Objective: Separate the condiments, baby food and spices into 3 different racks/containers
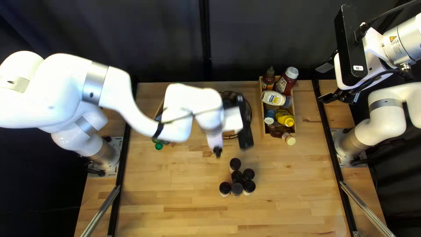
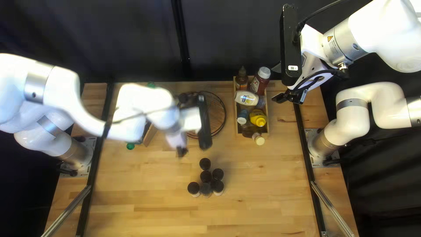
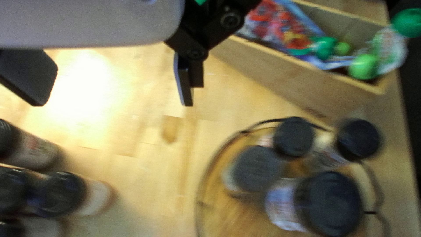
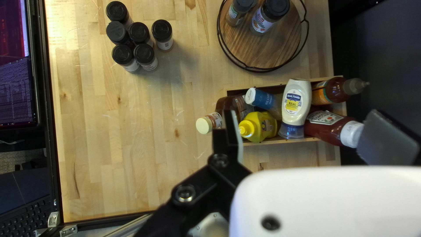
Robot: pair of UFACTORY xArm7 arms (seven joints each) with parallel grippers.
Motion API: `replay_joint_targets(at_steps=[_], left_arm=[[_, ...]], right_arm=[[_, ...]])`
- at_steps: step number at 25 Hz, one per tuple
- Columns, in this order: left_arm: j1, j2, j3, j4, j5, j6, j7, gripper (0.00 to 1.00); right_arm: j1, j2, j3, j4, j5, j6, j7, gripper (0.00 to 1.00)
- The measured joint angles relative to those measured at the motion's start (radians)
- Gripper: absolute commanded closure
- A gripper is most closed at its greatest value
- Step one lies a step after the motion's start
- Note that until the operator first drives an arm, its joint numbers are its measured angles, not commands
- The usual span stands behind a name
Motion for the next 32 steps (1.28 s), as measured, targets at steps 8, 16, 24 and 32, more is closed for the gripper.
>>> replay_joint_targets(at_steps=[8,16,24,32], left_arm=[[-0.065,0.111,-0.067,0.015,-0.059,-0.052,-0.108,0.00],[-0.070,0.242,-0.112,0.065,-0.137,-0.109,-0.103,0.00],[-0.016,0.344,-0.140,0.107,-0.215,-0.157,-0.028,0.00],[0.021,0.396,-0.155,0.161,-0.250,-0.154,0.017,0.17]], right_arm=[[0.000,0.000,0.000,0.000,0.000,0.000,0.000,0.00],[0.000,0.000,0.000,0.000,0.000,0.000,0.000,0.00],[0.000,0.000,0.000,0.000,0.000,0.000,0.000,0.00],[0.000,0.000,0.000,0.000,0.000,0.000,0.000,0.00]])
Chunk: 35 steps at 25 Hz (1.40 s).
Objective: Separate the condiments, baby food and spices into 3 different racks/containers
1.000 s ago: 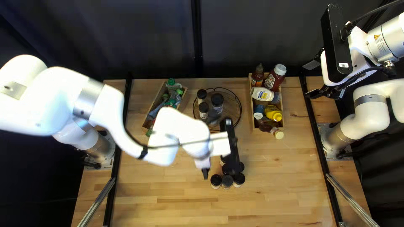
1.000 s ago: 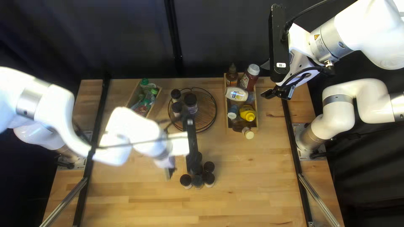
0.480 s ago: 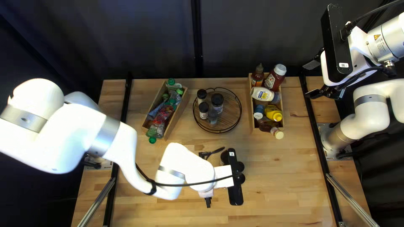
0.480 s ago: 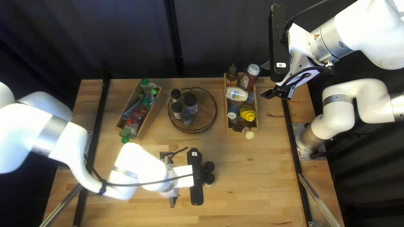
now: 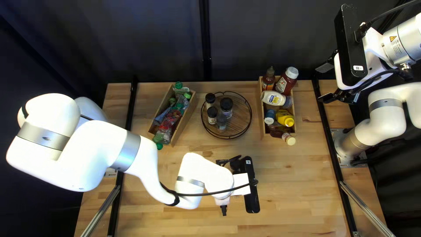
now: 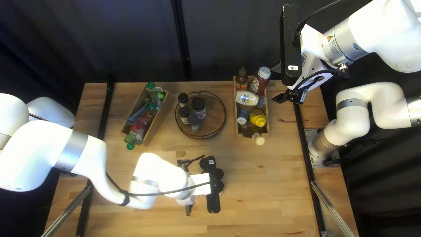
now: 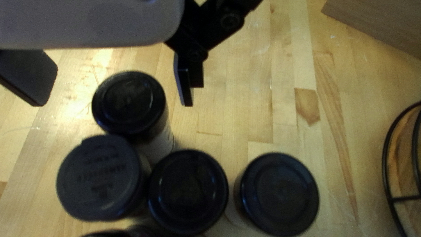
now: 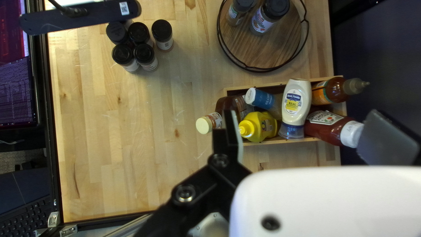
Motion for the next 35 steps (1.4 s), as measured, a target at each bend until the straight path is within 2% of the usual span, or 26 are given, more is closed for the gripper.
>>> replay_joint_targets(at_steps=[1,2,3,4,5,11,16,19,25,28,30,31,33,34,35], left_arm=[[0.003,0.006,-0.001,0.009,-0.002,0.005,0.003,0.38],[0.005,0.011,-0.002,0.016,-0.003,0.009,0.006,0.47],[0.007,0.013,-0.002,0.021,-0.003,0.014,0.008,0.72],[0.008,0.014,-0.003,0.024,-0.003,0.019,0.010,0.89],[0.008,0.015,-0.003,0.027,-0.003,0.024,0.011,0.91],[0.012,0.010,-0.003,0.045,0.002,0.064,0.022,0.92],[0.006,-0.021,0.011,0.051,0.028,0.113,0.012,0.86],[-0.003,-0.082,0.033,0.048,0.076,0.171,-0.006,0.80],[-0.003,-0.216,0.086,0.055,0.192,0.297,-0.021,0.81],[0.022,-0.256,0.116,0.082,0.229,0.341,0.011,0.79],[0.045,-0.257,0.134,0.112,0.234,0.358,0.046,0.73],[0.060,-0.253,0.143,0.124,0.233,0.361,0.066,0.76],[0.090,-0.243,0.159,0.139,0.223,0.352,0.108,0.74],[0.110,-0.233,0.166,0.147,0.211,0.341,0.134,0.67],[0.133,-0.219,0.173,0.157,0.195,0.329,0.163,0.67]], right_arm=[[0.000,0.000,0.000,0.000,0.000,0.000,0.000,0.00],[0.000,0.000,0.000,0.000,0.000,0.000,0.000,0.00],[0.000,0.000,0.000,0.000,0.000,0.000,0.000,0.00],[0.000,0.000,0.000,0.000,0.000,0.000,0.000,0.00],[0.000,0.000,0.000,0.000,0.000,0.000,0.000,0.00],[0.000,0.000,0.000,0.000,0.000,0.000,0.000,0.00],[0.000,0.000,0.000,0.000,0.000,0.000,0.000,0.00],[0.000,0.000,0.000,0.000,0.000,0.000,0.000,0.00],[0.000,0.000,0.000,0.000,0.000,0.000,0.000,0.00],[0.000,0.000,0.000,0.000,0.000,0.000,0.000,0.00],[0.000,0.000,0.000,0.000,0.000,0.000,0.000,0.00],[0.000,0.000,0.000,0.000,0.000,0.000,0.000,0.00],[0.000,0.000,0.000,0.000,0.000,0.000,0.000,0.00],[0.000,0.000,0.000,0.000,0.000,0.000,0.000,0.00],[0.000,0.000,0.000,0.000,0.000,0.000,0.000,0.00]])
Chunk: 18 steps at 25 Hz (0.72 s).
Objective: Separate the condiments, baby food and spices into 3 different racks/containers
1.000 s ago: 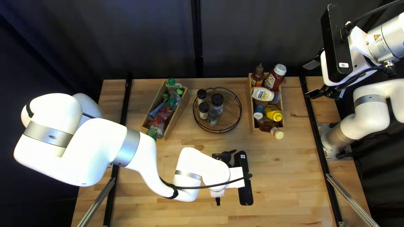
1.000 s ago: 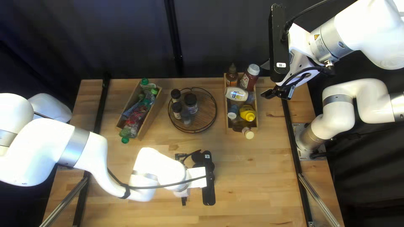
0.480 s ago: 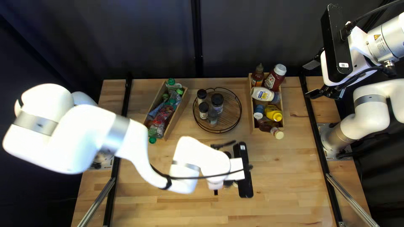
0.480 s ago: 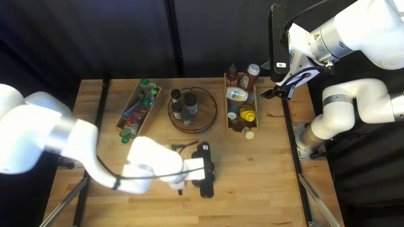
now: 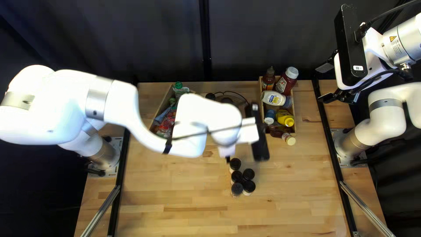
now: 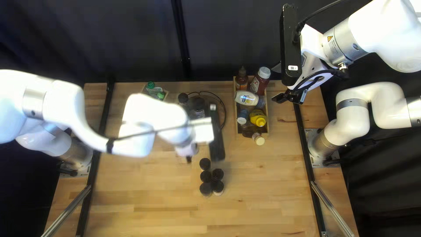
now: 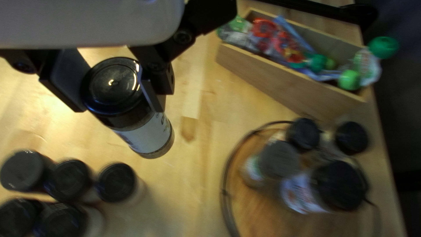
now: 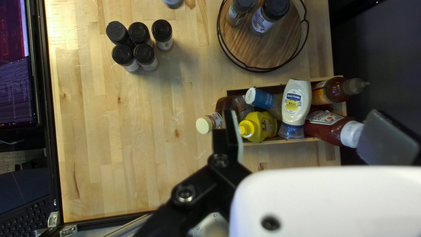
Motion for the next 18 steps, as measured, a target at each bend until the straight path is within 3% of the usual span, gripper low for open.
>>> replay_joint_targets(at_steps=[6,11,16,18], left_arm=[[0.133,0.128,0.017,0.092,-0.094,-0.040,0.120,0.59],[0.193,0.197,0.019,0.101,-0.130,-0.085,0.158,0.54],[0.200,0.222,0.026,0.074,-0.122,-0.107,0.151,0.74],[0.200,0.228,0.027,0.064,-0.120,-0.112,0.149,0.77]], right_arm=[[0.000,0.000,0.000,0.000,0.000,0.000,0.000,0.00],[0.000,0.000,0.000,0.000,0.000,0.000,0.000,0.00],[0.000,0.000,0.000,0.000,0.000,0.000,0.000,0.00],[0.000,0.000,0.000,0.000,0.000,0.000,0.000,0.00]])
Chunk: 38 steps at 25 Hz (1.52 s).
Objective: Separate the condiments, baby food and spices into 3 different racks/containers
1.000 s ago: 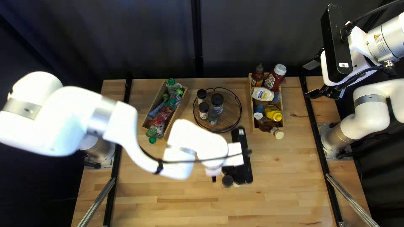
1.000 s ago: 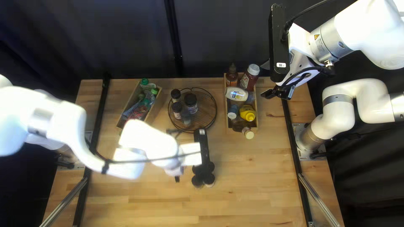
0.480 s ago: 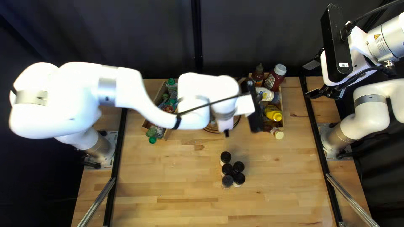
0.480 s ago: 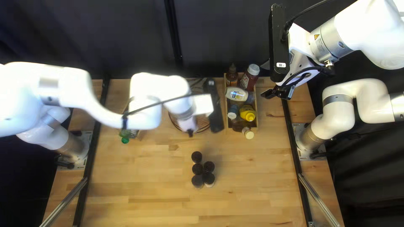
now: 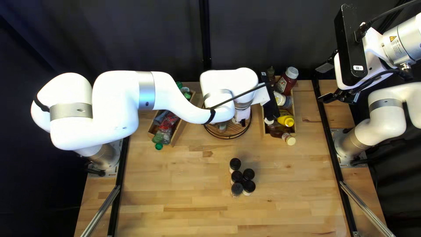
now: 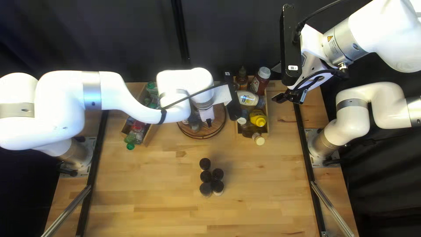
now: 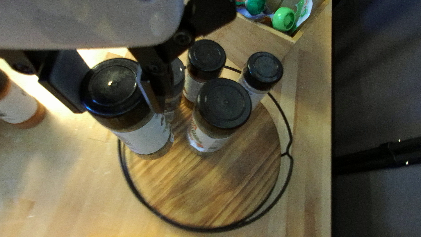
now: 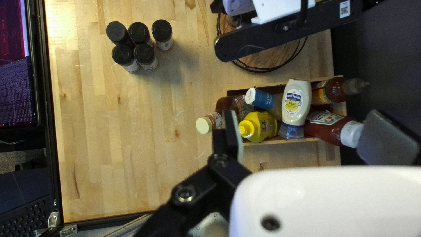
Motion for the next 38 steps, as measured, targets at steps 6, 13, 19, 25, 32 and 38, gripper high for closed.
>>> replay_joint_targets(at_steps=[6,13,19,25,32,38], left_arm=[[0.008,0.038,-0.010,0.007,-0.010,-0.002,0.001,0.85],[0.024,0.071,-0.020,0.018,-0.025,0.001,0.012,0.83],[0.039,0.101,-0.025,0.034,-0.035,0.005,0.012,0.77],[0.046,0.109,-0.030,0.030,-0.044,-0.002,0.018,0.49],[0.047,0.093,-0.034,0.009,-0.052,-0.021,0.034,0.18],[0.041,0.080,-0.032,0.012,-0.045,-0.010,0.034,0.02]], right_arm=[[0.000,0.000,0.000,0.000,0.000,0.000,0.000,0.00],[0.000,0.000,0.000,0.000,0.000,0.000,0.000,0.00],[0.000,0.000,0.000,0.000,0.000,0.000,0.000,0.00],[0.000,0.000,0.000,0.000,0.000,0.000,0.000,0.00],[0.000,0.000,0.000,0.000,0.000,0.000,0.000,0.00],[0.000,0.000,0.000,0.000,0.000,0.000,0.000,0.00]])
